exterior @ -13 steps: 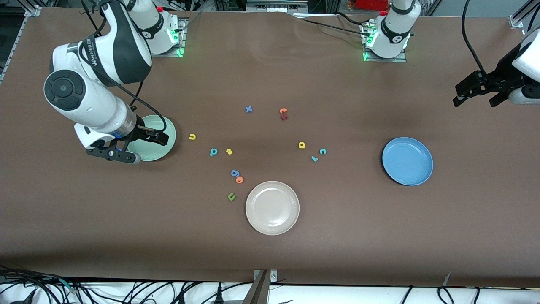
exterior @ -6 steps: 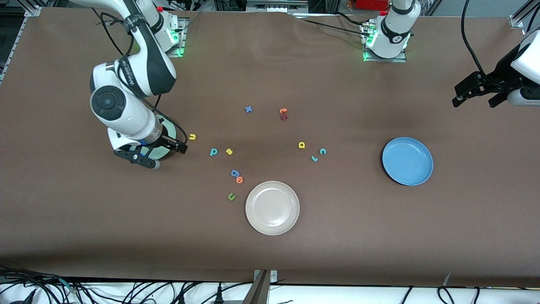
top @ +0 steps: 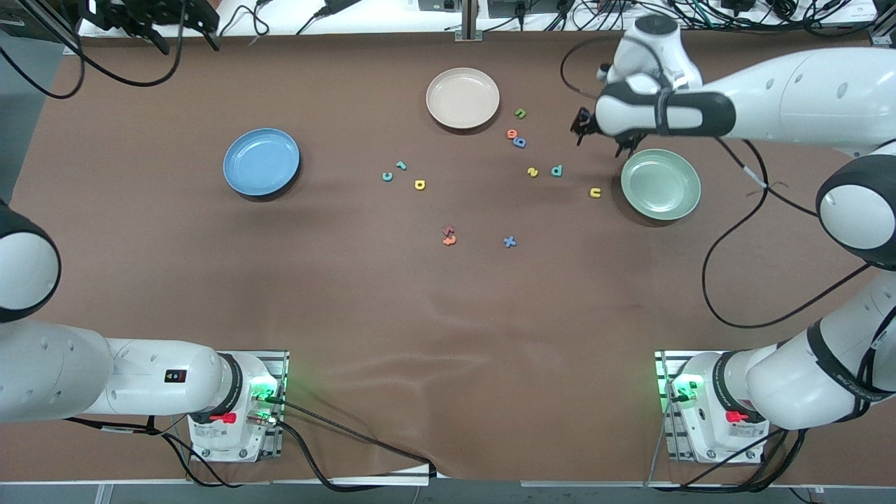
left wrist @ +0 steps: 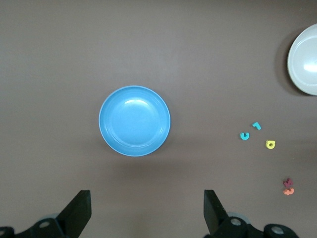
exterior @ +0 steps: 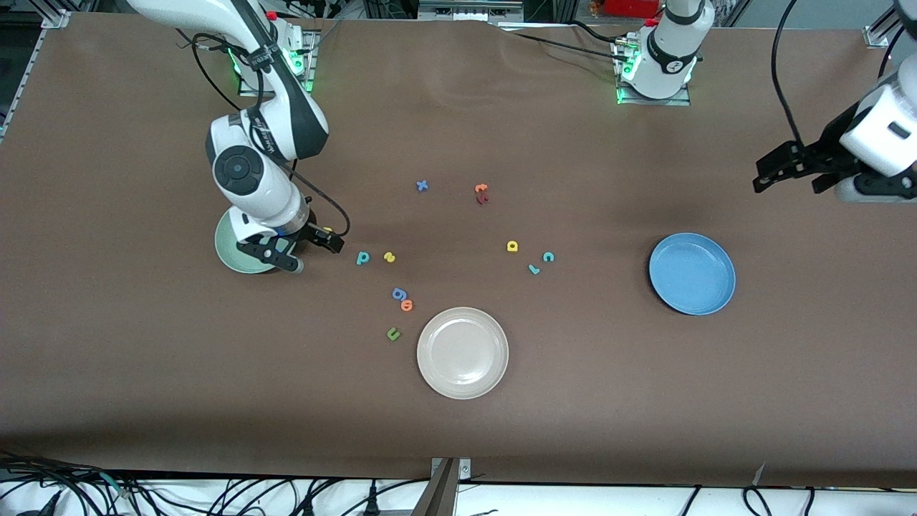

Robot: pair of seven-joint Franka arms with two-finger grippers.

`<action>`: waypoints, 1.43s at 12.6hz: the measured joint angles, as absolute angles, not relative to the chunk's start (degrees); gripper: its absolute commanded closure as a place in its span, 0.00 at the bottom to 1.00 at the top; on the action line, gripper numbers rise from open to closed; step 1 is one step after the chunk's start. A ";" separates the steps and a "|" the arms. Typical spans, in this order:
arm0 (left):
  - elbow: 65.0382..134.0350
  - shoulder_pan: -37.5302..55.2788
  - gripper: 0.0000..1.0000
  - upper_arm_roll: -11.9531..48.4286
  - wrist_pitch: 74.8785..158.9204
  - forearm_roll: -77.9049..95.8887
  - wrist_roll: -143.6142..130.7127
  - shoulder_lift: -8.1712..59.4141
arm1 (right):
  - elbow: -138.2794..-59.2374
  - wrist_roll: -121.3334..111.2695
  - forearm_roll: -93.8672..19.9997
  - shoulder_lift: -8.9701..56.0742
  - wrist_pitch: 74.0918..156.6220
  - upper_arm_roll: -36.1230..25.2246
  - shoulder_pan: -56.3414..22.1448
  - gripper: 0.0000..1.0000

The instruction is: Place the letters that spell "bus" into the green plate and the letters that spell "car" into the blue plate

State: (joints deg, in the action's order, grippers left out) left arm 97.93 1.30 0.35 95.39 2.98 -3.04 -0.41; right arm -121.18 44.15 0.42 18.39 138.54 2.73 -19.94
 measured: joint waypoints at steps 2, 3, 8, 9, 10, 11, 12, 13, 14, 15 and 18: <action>98.53 1.65 0.00 1.19 95.38 2.98 -3.03 1.36 | -127.17 44.15 0.42 18.52 145.13 2.82 -19.94 0.00; 99.06 1.84 0.00 1.96 95.39 2.98 -3.03 2.24 | -128.94 44.15 0.42 18.73 146.59 2.85 -19.94 0.01; 100.22 5.34 0.00 2.99 101.62 3.00 -2.99 11.18 | -130.01 44.37 0.42 20.93 147.46 3.00 -21.97 0.15; 100.27 6.94 0.00 3.03 104.01 3.00 -3.02 12.96 | -130.00 44.38 0.43 21.26 147.49 2.99 -22.00 0.16; 100.41 8.59 0.00 3.08 106.68 3.00 -3.13 14.57 | -130.00 44.39 0.42 21.46 147.57 2.90 -21.99 0.16; 100.73 9.93 0.00 3.11 109.27 3.00 -3.21 15.96 | -129.99 44.38 0.43 21.51 147.63 2.77 -21.99 0.19; 101.02 11.04 0.00 3.11 111.56 3.00 -3.23 17.33 | -129.98 44.38 0.43 21.52 147.68 2.64 -21.97 0.21; 101.19 11.91 0.00 3.14 113.45 3.00 -3.26 18.67 | -129.97 44.39 0.43 21.52 147.77 2.52 -21.95 0.27; 101.35 12.61 0.00 3.13 115.15 3.00 -3.40 20.01 | -129.97 44.38 0.43 21.57 147.90 2.43 -21.93 0.31; 101.49 13.32 0.00 3.16 116.62 3.00 -3.93 21.34 | -129.97 44.38 0.44 21.80 148.13 2.40 -21.93 0.31; 101.68 17.05 0.00 3.20 119.72 3.02 -10.43 25.37 | -129.97 44.38 0.44 23.27 149.77 2.39 -21.92 0.51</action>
State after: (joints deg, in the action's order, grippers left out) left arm 101.68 17.05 3.20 119.72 3.02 -10.43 25.37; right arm -129.97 44.38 0.44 23.27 149.77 2.39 -21.92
